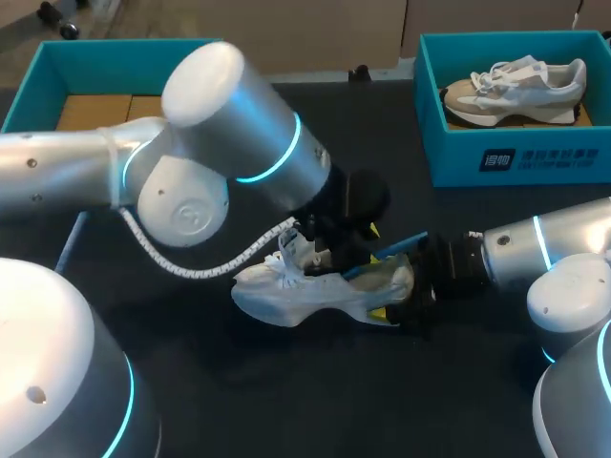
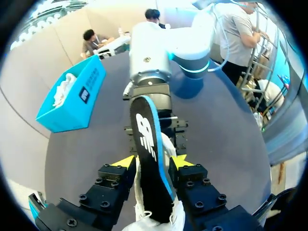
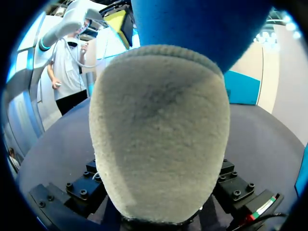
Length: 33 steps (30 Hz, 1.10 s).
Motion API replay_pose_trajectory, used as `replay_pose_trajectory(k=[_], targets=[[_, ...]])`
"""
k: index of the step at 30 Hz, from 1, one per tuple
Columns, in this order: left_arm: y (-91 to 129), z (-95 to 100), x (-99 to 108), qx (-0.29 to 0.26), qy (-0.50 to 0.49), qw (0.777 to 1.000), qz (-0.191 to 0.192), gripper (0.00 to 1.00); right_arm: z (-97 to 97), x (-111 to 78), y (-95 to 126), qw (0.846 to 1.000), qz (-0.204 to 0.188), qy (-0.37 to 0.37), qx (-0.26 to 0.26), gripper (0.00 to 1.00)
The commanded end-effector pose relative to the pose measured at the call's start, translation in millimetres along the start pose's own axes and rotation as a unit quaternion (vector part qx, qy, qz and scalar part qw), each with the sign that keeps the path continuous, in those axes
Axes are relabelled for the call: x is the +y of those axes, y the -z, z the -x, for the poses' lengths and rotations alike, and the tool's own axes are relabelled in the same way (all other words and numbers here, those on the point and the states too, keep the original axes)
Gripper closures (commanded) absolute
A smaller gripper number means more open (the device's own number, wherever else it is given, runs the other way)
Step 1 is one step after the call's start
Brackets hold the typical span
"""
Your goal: Take the shoe out of the shoebox, open the shoe tongue, remove and reinsert the insole, then place the shoe into the shoebox
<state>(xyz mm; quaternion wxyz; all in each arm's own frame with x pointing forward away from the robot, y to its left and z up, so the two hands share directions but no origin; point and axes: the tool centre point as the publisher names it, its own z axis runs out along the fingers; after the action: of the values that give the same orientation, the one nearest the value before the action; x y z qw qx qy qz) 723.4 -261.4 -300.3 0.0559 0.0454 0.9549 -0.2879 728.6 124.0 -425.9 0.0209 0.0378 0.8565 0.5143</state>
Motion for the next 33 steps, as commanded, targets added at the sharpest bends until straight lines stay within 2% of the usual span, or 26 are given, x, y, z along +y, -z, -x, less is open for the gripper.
replay_pose_trajectory(k=[1, 6, 9, 12, 16, 18, 30, 33], targets=[[1, -6.3, 6, -0.026, 0.005, 0.999, -0.025, 0.54, -0.4, -0.6, -5, 1.000, -0.003, 0.000, -0.001, 1.00], [-3, -8.5, 3, -0.024, 0.013, 0.999, -0.038, 0.50, -0.4, -0.6, -5, 1.000, -0.003, 0.000, -0.001, 1.00], [-6, -10.3, 2, -0.023, 0.017, 0.999, -0.044, 0.39, -0.4, -0.6, -5, 1.000, -0.003, 0.000, -0.001, 1.00], [-8, -10.9, 0, -0.026, 0.024, 0.998, -0.050, 0.35, -0.4, -0.6, -5, 1.000, -0.003, 0.000, -0.001, 1.00], [-16, -9.5, -1, -0.028, 0.029, 0.998, -0.054, 0.37, -0.4, -0.6, -5, 1.000, -0.003, 0.000, -0.001, 1.00], [-21, -8.3, -1, -0.028, 0.029, 0.998, -0.054, 0.41, -0.4, -0.6, -5, 1.000, -0.003, 0.000, -0.001, 1.00], [-33, 0.1, -4, -0.033, 0.037, 0.996, -0.067, 0.40, -0.4, -0.6, -5, 1.000, -0.003, 0.000, -0.001, 1.00], [-35, 1.3, -3, -0.033, 0.038, 0.996, -0.068, 0.43, -0.4, -0.6, -5, 1.000, -0.003, 0.000, -0.001, 1.00]])
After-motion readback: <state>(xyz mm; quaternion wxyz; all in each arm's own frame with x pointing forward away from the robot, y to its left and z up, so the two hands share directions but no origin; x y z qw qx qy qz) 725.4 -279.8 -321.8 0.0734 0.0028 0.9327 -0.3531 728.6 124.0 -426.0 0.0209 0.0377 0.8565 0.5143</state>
